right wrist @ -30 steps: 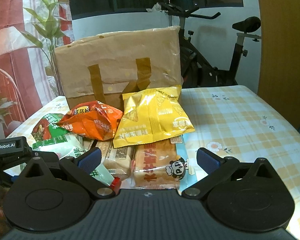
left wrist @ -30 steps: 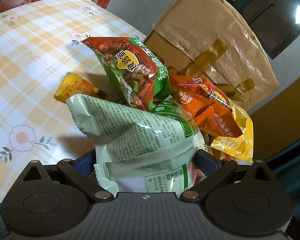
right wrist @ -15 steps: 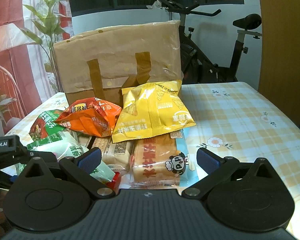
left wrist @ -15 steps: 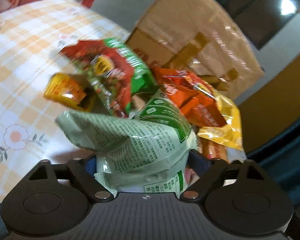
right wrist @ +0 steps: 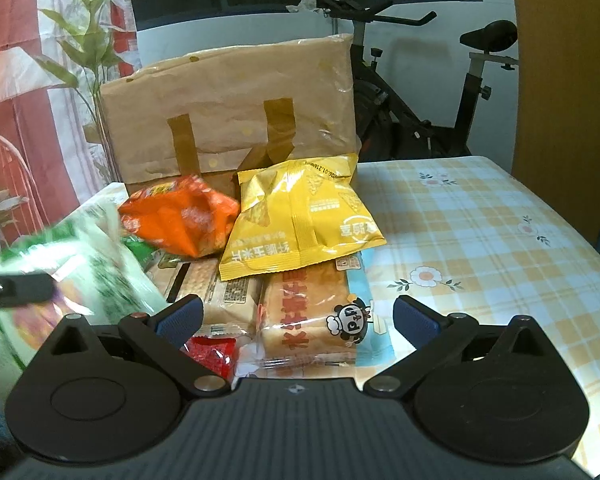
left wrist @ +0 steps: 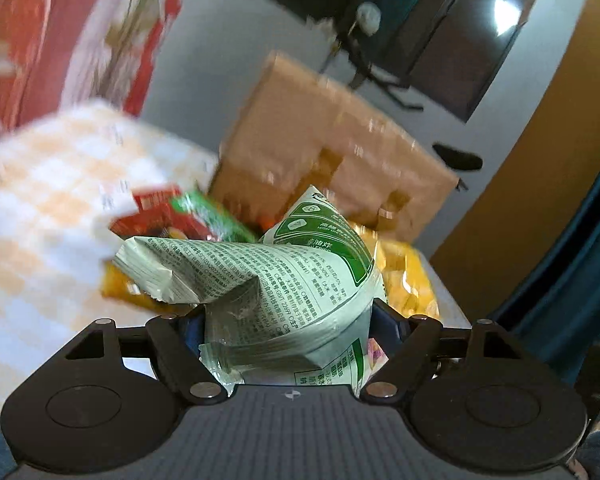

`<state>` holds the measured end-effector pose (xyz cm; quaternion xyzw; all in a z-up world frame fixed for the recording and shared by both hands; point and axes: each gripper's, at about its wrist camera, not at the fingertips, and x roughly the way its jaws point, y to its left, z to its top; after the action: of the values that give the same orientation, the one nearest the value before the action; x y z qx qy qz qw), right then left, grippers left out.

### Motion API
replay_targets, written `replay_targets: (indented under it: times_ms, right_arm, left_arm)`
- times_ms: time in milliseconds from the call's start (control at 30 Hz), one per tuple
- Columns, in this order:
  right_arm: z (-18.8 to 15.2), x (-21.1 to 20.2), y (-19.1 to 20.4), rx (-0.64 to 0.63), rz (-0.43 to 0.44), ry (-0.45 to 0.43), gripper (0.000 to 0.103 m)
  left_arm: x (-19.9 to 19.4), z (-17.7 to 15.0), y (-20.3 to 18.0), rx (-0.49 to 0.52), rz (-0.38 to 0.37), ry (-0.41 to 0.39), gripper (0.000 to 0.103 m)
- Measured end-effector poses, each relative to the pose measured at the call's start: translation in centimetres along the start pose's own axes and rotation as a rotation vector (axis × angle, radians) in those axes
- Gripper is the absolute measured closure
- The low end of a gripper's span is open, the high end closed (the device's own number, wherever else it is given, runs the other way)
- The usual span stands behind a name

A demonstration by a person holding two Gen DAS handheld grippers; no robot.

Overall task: Organize snacks
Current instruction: 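Lift the pale green bag with the left tool while the right tool grasps a bread packet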

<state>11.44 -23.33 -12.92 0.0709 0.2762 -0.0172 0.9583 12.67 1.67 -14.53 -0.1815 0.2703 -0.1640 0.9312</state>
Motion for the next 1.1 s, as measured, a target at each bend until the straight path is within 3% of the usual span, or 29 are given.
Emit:
replay_targets:
  times_ms: [167, 333, 467, 600, 767, 867, 1100]
  right_arm:
    - [-0.3, 0.2, 0.1, -0.009, -0.012, 0.009, 0.002]
    - [-0.8, 0.3, 0.5, -0.068, -0.007, -0.012, 0.008]
    - [-1.1, 0.7, 0.8, -0.115, -0.002, -0.024, 0.013]
    - [-0.5, 2.0, 0.8, -0.167, -0.040, -0.053, 0.018]
    - [-0.1, 4.9, 0.9, -0.194, -0.021, -0.003, 0.021]
    - [-0.3, 6.8, 1.4, -0.232, -0.075, 0.008, 0.021]
    - [-0.5, 7.9, 0.0, -0.186, -0.084, 0.075, 0.022]
  left_arm:
    - [-1.4, 0.7, -0.3, 0.028, 0.060, -0.083, 0.023]
    - [-2.0, 1.1, -0.1, 0.011, 0.094, -0.120, 0.022]
    - [-2.5, 1.1, -0.6, 0.054, 0.132, -0.153, 0.022]
    - [-2.5, 1.2, -0.4, 0.050, 0.137, -0.153, 0.022]
    - [-2.3, 0.9, -0.2, 0.043, 0.143, -0.139, 0.022]
    - [-2.2, 0.8, -0.1, 0.044, 0.144, -0.130, 0.022]
    - [-1.8, 1.0, 0.2, 0.026, 0.151, -0.113, 0.022]
